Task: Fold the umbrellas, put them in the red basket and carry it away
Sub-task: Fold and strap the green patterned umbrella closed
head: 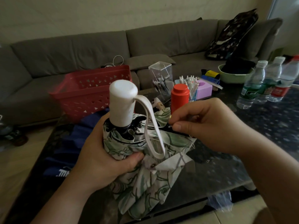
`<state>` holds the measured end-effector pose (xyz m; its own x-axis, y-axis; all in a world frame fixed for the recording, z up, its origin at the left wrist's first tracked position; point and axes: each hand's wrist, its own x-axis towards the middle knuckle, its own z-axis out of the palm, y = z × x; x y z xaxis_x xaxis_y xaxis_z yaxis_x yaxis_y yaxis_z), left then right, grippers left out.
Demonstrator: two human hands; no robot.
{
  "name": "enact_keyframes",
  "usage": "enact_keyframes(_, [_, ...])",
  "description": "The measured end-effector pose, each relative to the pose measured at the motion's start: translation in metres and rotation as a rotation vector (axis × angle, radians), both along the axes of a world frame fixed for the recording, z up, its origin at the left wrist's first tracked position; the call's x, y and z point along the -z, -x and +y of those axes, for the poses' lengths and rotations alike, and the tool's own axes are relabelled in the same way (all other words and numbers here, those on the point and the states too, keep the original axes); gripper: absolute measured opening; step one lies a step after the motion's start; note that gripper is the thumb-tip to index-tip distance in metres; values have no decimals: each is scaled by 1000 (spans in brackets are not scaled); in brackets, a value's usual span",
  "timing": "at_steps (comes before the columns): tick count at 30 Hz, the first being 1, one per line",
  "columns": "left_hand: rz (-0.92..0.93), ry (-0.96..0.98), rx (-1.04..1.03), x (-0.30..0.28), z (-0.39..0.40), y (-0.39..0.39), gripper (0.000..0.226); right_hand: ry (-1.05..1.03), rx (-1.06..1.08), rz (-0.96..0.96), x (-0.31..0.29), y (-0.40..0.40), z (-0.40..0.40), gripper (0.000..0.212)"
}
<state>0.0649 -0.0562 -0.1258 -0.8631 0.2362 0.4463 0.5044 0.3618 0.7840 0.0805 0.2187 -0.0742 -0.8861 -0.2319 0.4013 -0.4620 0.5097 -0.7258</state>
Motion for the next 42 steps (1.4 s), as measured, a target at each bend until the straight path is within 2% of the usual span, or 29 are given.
enact_keyframes(3, [-60, -15, 38, 0, 9, -4, 88, 72, -38, -9, 5, 0, -18, 16])
enact_keyframes(6, [-141, 3, 90, 1, 14, -6, 90, 109, -75, 2, 7, 0, -36, 24])
enact_keyframes(9, [-150, 34, 130, 4, 13, -4, 99, 159, -68, -7, 9, 3, -43, 30])
enact_keyframes(14, [-136, 34, 148, 3, 9, 0, 90, 167, -72, -26, 10, 5, -48, 28])
enact_keyframes(19, [-158, 38, 177, 4, 7, 0, 91, 177, -89, -46, 11, 6, -51, 33])
enact_keyframes(23, [-132, 98, 178, 2, 9, -2, 86, 182, -48, -7, 15, 12, -52, 11])
enact_keyframes(27, [-145, 108, 153, 6, 13, -3, 82, 131, 0, 28, 20, 17, -54, 13])
enact_keyframes(32, [-170, 64, 107, 8, 12, 2, 78, 97, 52, -19, 14, 16, -49, 9])
enact_keyframes(38, [-284, -142, -67, 15, 9, 20, 61, 349, 272, 55, 6, 16, -35, 10])
enact_keyframes(40, [-298, -187, -120, 13, 7, 25, 60, 347, 284, 70, 12, 14, -39, 16])
enact_keyframes(42, [-289, -222, -181, 10, 7, 30, 62, 253, 243, 89, 20, 9, -48, 15])
